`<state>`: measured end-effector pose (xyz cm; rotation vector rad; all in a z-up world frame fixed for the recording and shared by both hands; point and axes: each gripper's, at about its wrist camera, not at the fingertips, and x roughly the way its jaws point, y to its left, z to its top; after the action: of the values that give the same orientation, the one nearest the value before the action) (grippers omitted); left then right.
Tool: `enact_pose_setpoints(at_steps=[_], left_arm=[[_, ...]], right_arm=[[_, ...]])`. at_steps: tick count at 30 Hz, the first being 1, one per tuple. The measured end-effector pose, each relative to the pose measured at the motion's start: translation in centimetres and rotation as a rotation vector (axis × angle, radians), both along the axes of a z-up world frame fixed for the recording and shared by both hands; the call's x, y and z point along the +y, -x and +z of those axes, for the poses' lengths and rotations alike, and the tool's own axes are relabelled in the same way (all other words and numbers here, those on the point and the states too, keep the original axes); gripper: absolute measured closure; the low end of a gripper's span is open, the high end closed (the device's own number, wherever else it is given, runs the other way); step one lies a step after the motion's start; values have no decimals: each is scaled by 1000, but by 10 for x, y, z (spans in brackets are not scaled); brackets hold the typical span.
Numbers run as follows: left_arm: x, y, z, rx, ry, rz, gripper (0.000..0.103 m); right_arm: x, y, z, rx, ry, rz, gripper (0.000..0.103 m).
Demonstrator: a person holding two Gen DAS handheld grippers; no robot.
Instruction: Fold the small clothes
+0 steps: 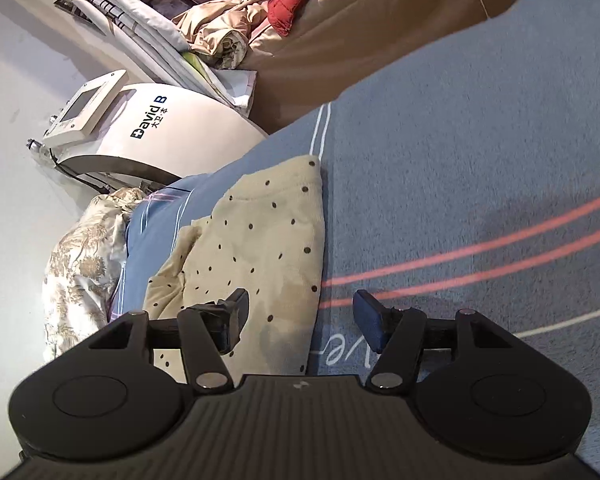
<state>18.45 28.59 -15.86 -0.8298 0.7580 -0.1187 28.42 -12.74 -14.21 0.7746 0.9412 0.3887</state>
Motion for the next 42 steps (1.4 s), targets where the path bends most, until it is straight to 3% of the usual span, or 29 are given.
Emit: enact_pose_setpoints(at_steps=[3,5,7,9,10,11,12,16,18,21,27,34,38,41,42], left_arm=[[-12,-21,-5,-26,15,10,18],[-18,-33,-9,-41,16,23,32],[-18,-40,-15,-31,31,54,54],[-19,-45,-18,-21,45,63,67],[-20,-47,-19,-13,38,61,73],[-23,-50,-18,-9,27,56,76],[-24,-50,-17,-10,19,57,79],[-38,-52,-1,-22,-43,30,85],[-52,-53,16,-51,-79,-13,86],[-79,-52,44,-98,-74,-92,87],[-180,-48,108,-210,-16,-291,90],[-362,-23,193,-383,59,-586,92],[-464,2,218,-421,96,-717,92],[-508,15,207,-349,119,-780,92],[-519,20,199,-333,101,-785,92]], right_arm=[[3,-8,-8,-12,-76,-20,7],[8,-18,-10,-27,-102,-28,9],[15,-30,-15,-24,-121,-24,21],[24,-40,-19,-21,-127,-17,48],[27,-43,-22,-23,-121,-17,56],[30,-45,-23,-26,-111,-23,73],[32,-45,-23,-30,-101,-28,83],[33,-29,-2,-79,-1,-76,87],[29,-20,21,-140,55,-70,87],[12,-6,63,-219,149,-61,87],[-85,40,157,-344,277,-115,88],[-258,110,256,-367,418,-244,88],[-351,139,272,-324,450,-330,88],[-423,151,245,-199,309,-409,88],[-438,154,233,-170,320,-434,88]])
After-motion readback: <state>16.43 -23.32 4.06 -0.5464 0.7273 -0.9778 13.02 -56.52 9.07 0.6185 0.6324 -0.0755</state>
